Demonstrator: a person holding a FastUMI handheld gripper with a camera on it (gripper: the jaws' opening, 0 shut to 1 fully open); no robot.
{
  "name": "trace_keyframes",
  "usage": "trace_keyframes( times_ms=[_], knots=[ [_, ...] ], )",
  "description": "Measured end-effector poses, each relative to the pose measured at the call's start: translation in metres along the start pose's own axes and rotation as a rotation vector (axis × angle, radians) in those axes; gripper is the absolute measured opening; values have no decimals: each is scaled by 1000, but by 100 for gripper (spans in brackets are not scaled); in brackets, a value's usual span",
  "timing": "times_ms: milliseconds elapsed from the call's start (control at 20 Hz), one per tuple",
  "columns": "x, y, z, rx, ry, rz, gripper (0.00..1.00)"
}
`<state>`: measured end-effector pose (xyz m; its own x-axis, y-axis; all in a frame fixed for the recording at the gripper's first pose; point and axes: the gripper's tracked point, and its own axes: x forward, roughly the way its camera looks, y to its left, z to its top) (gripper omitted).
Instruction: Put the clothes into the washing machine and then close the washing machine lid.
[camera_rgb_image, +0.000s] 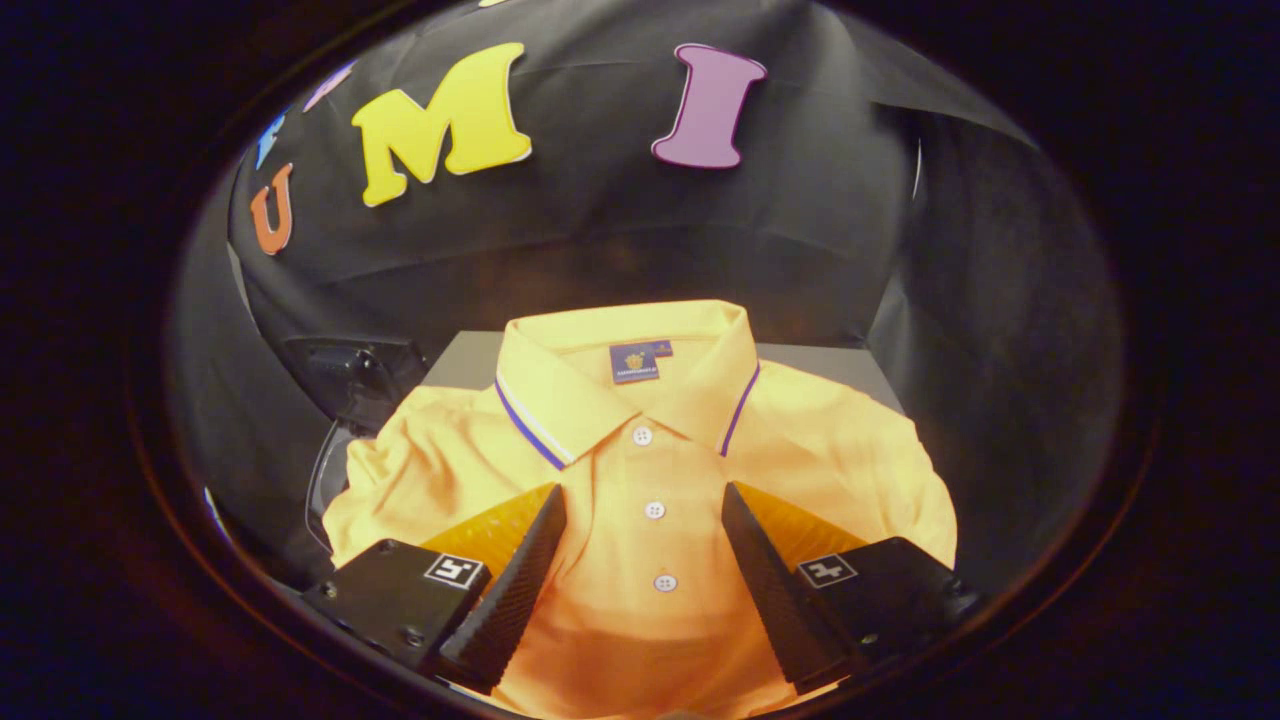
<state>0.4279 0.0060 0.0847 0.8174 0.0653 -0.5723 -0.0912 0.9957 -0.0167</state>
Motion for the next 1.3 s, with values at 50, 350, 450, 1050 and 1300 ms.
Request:
trace_keyframes(
  times_ms=[50, 350, 450, 1050, 1300],
  knots=[
    [0, 1, 1, 10, -2, 9, 95],
    [2, -1, 0, 36, -41, 8, 70],
    [0, 1, -2, 31, -32, 3, 50],
    [-55, 16, -11, 163, -59, 63, 5],
    [-109, 41, 16, 180, -166, 116, 5]
  ],
)
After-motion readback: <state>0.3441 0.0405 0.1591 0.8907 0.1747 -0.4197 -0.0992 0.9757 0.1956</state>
